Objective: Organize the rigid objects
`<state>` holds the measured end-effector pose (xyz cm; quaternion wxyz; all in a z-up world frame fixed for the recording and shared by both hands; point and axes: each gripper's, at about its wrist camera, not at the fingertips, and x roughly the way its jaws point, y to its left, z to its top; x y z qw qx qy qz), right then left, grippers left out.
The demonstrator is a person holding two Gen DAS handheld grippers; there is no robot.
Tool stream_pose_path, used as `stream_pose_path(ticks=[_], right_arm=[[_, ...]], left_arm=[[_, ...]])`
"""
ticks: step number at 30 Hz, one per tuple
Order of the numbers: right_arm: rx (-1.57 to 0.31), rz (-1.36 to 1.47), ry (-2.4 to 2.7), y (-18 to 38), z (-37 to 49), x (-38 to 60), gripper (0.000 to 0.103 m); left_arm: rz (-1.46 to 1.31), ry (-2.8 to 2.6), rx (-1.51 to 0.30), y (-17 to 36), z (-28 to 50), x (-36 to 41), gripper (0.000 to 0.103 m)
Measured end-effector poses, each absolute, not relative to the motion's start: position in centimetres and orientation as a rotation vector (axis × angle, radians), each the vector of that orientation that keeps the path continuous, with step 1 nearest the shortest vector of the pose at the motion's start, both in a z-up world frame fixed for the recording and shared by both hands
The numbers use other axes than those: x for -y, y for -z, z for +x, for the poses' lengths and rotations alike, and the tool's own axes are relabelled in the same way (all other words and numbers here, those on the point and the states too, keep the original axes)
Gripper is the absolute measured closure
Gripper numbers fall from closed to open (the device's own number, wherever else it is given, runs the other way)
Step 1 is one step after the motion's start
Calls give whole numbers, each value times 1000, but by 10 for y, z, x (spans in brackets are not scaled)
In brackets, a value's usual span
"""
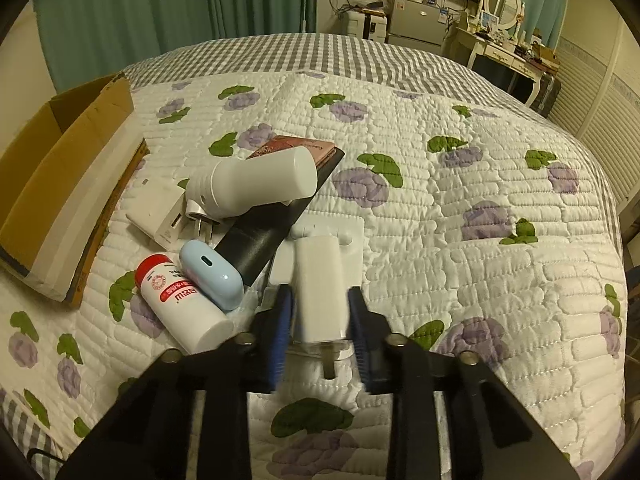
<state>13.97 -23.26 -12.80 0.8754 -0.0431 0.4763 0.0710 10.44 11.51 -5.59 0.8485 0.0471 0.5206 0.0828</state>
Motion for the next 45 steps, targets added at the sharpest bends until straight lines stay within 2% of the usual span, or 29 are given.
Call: stream_pose_path(ticks=[4,16,24,28,32,36,45], right_arm=[[-992,-79,-147,128,140,234,80],[-907,-63,-143,105,127,237,81],[-740,-105,-214,28,118,205,81],[-641,-132,-317,-17,119,160,81],[-600,-160,-420,-36,123,110,81],[-624,-162,-515,-31,133,61,81],[-769,-235,-581,32,146,-3,81]], left_arm=[[124,-191,-1091,56,104,-116,95],[114,-180,-1076,56,101,-116,95],[113,-178,-1070,56,99,-114,95],[108,-175,-1070,56,99,-114,95],[105,-172,-1069,55,99,-114,95],[94,-163,-1068,55,100,-115,95],[82,-146,-1062,55,99,-119,95]])
